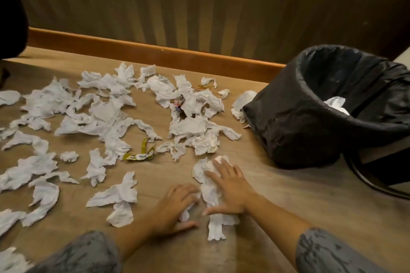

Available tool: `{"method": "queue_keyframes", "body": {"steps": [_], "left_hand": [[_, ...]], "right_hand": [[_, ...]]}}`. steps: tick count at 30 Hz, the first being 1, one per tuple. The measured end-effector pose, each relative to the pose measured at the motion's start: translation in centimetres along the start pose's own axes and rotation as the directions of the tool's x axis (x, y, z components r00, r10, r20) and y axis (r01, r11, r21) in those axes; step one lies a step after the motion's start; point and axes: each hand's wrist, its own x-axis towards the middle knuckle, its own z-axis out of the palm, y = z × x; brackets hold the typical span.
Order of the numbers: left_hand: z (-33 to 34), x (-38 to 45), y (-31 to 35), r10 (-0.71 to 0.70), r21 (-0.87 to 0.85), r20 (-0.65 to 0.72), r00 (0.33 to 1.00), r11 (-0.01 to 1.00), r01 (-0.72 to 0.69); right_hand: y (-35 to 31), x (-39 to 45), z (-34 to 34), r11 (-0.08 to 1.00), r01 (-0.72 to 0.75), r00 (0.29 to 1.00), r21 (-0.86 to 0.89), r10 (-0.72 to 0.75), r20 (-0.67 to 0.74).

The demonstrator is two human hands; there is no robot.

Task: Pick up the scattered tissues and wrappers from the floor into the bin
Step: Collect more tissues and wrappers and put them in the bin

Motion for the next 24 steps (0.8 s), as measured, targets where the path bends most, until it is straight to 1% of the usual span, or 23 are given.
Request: {"method": "queue_keyframes", "body": {"steps": [2,4,5,7,8,9,10,11,12,13,15,17,19,21,24], "left_hand": [[0.9,-0.7,-1.4,0.095,0.026,-0.011,0.995,0.995,-0.094],[1.5,-0.7,-3.2,0.123,0.044,-0.08,0.989,0.992,-0.12],[1.6,-0.6,-4.0,0.108,0.028,-0.133,0.985,0.994,-0.105],[1.5,0.1,-4.7,0.016,-0.037,-0.213,0.977,0.999,-0.024],[1.5,0.5,-4.7,-0.031,-0.07,-0.225,0.974,0.997,0.016],[1.4,0.8,-4.5,-0.075,-0.1,-0.232,0.97,0.994,0.053],[1.4,1.1,-4.2,-0.127,-0.137,-0.24,0.963,0.986,0.096],[1.4,1.4,-3.8,-0.191,-0.182,-0.251,0.949,0.972,0.147],[1.4,1.6,-3.5,-0.259,-0.228,-0.262,0.93,0.953,0.202],[1.3,1.8,-3.2,-0.317,-0.27,-0.27,0.909,0.931,0.245],[0.8,2.1,-3.0,-0.39,-0.344,-0.286,0.875,0.894,0.286],[-0.1,2.4,-3.1,-0.447,-0.431,-0.319,0.836,0.854,0.292],[-1.3,2.2,-3.5,-0.506,-0.486,-0.367,0.781,0.82,0.303],[-2.7,1.6,-4.1,-0.559,-0.495,-0.414,0.718,0.8,0.338],[-3.8,0.0,-5.0,-0.64,-0.527,-0.497,0.585,0.759,0.383]], "right_hand": [[-0.7,-0.1,1.3,0.999,-0.001,1.0,-0.055,0.0,-0.018],[-1.5,0.0,2.0,1.0,0.003,0.998,-0.029,-0.004,-0.056],[-1.8,0.0,2.2,1.0,0.011,0.999,-0.005,-0.011,-0.053],[-2.2,-0.6,2.9,0.999,0.026,0.999,0.026,-0.025,-0.031],[-2.3,-1.0,3.5,0.999,0.023,0.998,0.027,-0.021,-0.066],[-2.6,-1.4,4.3,1.0,0.012,0.988,0.017,-0.009,-0.155],[-2.9,-1.7,5.1,1.0,-0.008,0.962,0.006,0.009,-0.273],[-3.2,-1.9,5.9,0.999,-0.029,0.925,0.018,0.034,-0.377],[-3.5,-1.8,6.7,0.998,-0.038,0.89,0.056,0.059,-0.452],[-4.0,-1.6,7.2,0.994,-0.041,0.866,0.104,0.088,-0.493],[-5.0,-0.7,7.6,0.97,-0.089,0.832,0.228,0.198,-0.518],[-6.1,0.2,6.8,0.9,-0.158,0.788,0.406,0.362,-0.498],[-7.3,1.1,4.9,0.79,-0.189,0.749,0.583,0.5,-0.435],[-8.3,2.4,2.7,0.691,-0.174,0.727,0.702,0.571,-0.382],[-9.2,4.6,-0.4,0.586,-0.092,0.689,0.805,0.621,-0.373]]}}
